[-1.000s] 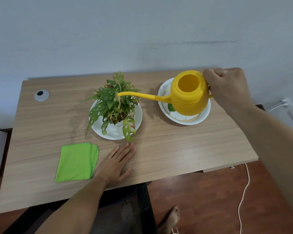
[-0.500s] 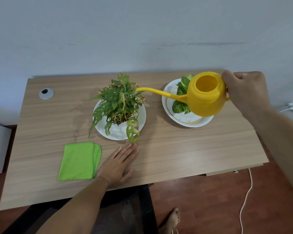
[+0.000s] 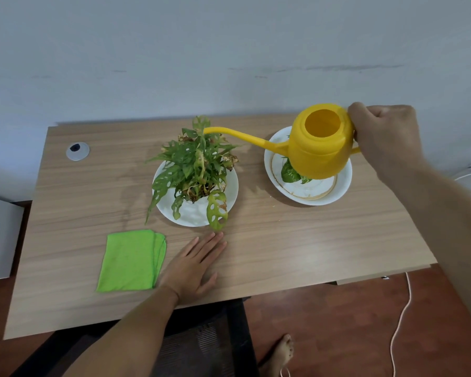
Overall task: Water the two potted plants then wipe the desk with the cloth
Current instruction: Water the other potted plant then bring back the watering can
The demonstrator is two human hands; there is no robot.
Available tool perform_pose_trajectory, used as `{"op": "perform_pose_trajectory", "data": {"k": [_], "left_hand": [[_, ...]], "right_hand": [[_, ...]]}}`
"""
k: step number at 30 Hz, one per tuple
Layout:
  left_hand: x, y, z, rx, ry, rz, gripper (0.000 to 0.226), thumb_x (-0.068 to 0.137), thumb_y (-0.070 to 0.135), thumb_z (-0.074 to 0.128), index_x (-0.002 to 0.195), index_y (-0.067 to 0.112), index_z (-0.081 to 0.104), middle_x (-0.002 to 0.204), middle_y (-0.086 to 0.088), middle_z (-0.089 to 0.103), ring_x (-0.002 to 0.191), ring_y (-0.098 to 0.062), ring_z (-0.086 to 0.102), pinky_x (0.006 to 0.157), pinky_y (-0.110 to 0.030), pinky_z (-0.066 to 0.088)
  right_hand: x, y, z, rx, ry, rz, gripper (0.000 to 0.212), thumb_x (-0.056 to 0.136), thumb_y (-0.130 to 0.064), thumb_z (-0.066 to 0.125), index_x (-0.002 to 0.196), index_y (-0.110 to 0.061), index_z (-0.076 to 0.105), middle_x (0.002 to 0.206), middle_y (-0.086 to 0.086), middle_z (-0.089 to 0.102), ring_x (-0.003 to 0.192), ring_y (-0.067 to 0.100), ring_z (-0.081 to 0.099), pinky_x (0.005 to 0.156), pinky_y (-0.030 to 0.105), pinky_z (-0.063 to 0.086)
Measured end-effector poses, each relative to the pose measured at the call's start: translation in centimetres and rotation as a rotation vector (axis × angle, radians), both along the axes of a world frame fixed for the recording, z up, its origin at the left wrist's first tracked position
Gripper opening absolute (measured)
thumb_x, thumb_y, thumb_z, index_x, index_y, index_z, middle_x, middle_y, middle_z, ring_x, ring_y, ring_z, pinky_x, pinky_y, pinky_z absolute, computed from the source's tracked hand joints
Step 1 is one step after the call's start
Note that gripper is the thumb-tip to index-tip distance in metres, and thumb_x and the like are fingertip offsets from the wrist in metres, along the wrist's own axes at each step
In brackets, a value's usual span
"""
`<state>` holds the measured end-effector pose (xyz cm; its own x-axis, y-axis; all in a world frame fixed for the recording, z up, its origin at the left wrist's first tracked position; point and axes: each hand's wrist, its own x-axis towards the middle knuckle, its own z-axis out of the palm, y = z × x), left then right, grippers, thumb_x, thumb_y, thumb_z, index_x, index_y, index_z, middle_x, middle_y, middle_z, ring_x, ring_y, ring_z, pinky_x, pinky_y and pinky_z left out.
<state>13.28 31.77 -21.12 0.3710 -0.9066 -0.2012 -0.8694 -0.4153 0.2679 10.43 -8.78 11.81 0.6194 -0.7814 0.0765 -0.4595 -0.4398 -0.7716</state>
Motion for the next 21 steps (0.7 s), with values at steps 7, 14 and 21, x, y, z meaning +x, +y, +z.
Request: {"op": "perform_pose_trajectory", "data": {"k": [7,14,21], "left_hand": [[-0.1,0.0,0.0,-0.009,-0.048,0.001,0.087,0.113,0.057,0.039,0.182,0.028,-0.005,0.192,0.005,-0.011,0.179,-0.015,-0.005,0.144,-0.047,0.007],[-0.2,0.0,0.1,-0.035,-0.065,0.005,0.084,0.115,0.056,0.038,0.183,0.026,-0.002,0.193,0.005,-0.009,0.179,-0.015,-0.003,0.143,-0.045,0.005],[-0.1,-0.1,-0.3,-0.052,-0.084,0.007,0.085,0.114,0.055,0.043,0.183,0.025,0.005,0.193,0.004,-0.004,0.179,-0.016,0.003,0.142,-0.046,0.011]], "right_hand": [[-2.1,-0.1,-1.3,0.018,0.026,0.073,0.047,0.088,-0.035,0.062,0.064,-0.009,0.032,0.06,0.002,0.024,0.058,0.014,0.023,0.054,0.034,0.021],[-5.3,-2.3,-1.8,-0.054,0.104,0.042,0.05,0.094,-0.038,0.065,0.068,-0.004,0.037,0.053,-0.003,0.021,0.051,0.013,0.022,0.046,0.029,0.018],[-5.9,-4.0,-0.9,-0.055,0.121,-0.095,0.049,0.084,-0.044,0.058,0.07,-0.002,0.04,0.053,-0.003,0.021,0.054,0.014,0.022,0.06,0.039,0.024]]}}
